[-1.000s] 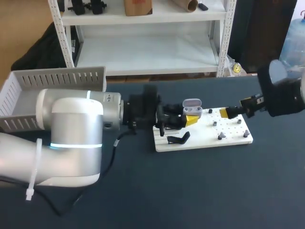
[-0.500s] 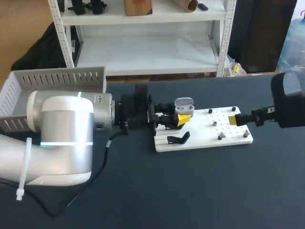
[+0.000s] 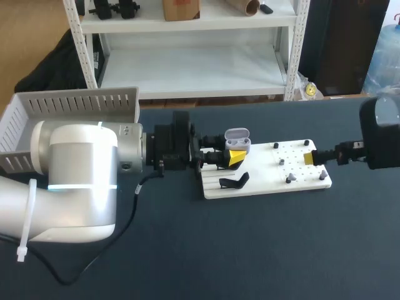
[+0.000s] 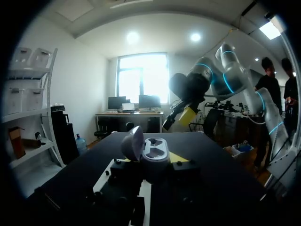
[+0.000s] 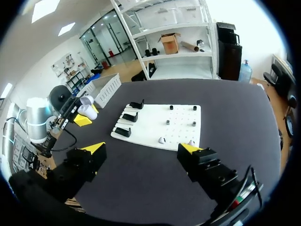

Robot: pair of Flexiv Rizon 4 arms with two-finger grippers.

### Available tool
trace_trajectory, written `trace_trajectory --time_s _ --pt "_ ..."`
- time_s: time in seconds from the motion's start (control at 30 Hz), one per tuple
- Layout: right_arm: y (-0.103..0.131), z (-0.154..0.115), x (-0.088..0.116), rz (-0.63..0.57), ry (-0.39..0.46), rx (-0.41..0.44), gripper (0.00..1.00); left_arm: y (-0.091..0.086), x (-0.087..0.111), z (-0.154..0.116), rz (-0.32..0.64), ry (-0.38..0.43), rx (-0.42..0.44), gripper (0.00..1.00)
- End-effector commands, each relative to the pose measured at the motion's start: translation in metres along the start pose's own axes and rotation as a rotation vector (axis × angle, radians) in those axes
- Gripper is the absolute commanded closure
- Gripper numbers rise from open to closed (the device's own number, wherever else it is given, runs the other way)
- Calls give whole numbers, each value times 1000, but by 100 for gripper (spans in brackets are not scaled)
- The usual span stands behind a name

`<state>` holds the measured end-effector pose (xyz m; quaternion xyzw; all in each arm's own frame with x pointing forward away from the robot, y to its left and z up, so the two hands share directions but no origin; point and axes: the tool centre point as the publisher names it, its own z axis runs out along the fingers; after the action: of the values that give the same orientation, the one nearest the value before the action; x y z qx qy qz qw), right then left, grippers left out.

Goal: Pick up each earbud case from the left stands, insert the matching earbuds, close the lid, and place the case in the box.

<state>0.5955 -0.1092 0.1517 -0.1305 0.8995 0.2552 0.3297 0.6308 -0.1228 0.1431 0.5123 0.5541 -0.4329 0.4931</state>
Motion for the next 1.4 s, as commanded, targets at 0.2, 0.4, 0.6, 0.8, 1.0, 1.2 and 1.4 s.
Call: trace_trajectory --time_s 0.2,0.4,0.6,0.8,1.0,1.2,1.4 --pt "2 -6 3 14 -20 374 0 -1 1 0 3 -6 -4 100" --pt "2 -6 3 14 -20 374 0 -1 1 0 3 -6 -4 100" --pt "2 -6 3 14 -20 374 0 -1 1 0 3 -6 -4 100" --pt "2 -6 3 14 -20 374 0 -1 1 0 3 -6 -4 100" --pt "0 -5 6 -10 -4 400 0 -1 1 0 3 -6 -4 100" --pt "-15 1 9 -183 9 609 0 -1 1 0 3 -6 -4 100" --pt "-29 8 5 -292 -27 658 0 -1 1 0 3 -6 -4 100"
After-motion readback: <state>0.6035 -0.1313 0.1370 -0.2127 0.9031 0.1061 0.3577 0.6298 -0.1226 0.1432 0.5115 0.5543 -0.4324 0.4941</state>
